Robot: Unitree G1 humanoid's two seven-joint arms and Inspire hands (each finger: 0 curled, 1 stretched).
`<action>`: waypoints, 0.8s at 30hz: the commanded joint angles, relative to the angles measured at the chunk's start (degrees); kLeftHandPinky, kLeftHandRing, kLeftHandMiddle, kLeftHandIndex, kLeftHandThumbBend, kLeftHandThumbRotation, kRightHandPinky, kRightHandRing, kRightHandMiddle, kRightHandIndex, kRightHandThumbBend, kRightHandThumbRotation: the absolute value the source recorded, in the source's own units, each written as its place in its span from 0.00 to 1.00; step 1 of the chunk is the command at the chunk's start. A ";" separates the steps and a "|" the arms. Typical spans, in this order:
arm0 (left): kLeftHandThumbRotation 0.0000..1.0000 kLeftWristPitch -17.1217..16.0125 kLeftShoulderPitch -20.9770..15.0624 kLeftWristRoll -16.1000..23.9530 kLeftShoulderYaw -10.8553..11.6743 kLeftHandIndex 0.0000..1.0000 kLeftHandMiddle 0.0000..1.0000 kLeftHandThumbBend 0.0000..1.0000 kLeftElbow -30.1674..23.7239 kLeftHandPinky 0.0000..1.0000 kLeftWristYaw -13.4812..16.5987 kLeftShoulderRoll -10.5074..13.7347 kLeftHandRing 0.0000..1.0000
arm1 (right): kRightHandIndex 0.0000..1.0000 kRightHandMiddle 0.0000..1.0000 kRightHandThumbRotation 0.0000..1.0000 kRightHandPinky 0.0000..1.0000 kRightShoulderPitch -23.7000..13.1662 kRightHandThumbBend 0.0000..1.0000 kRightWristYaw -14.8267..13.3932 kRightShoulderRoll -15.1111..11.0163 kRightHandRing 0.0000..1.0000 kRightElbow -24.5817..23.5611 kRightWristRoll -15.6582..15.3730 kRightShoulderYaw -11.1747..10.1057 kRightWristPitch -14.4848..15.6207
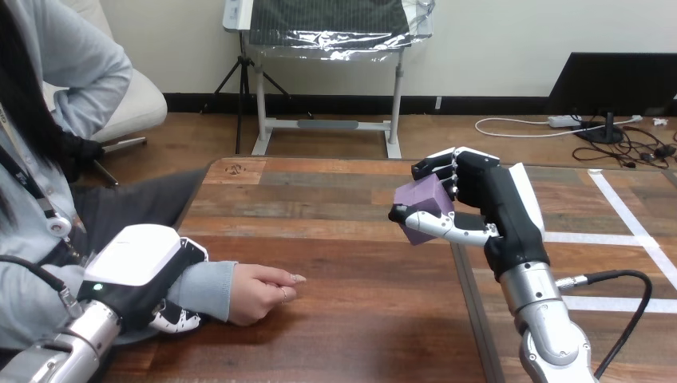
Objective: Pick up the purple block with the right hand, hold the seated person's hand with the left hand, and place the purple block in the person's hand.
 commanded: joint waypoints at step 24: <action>0.00 -2.33 0.91 -2.75 1.47 0.35 0.35 0.88 -9.53 0.28 1.86 1.25 0.29 | 0.50 0.49 0.00 0.35 -3.48 0.77 -0.16 3.38 0.41 0.52 -0.34 0.16 1.09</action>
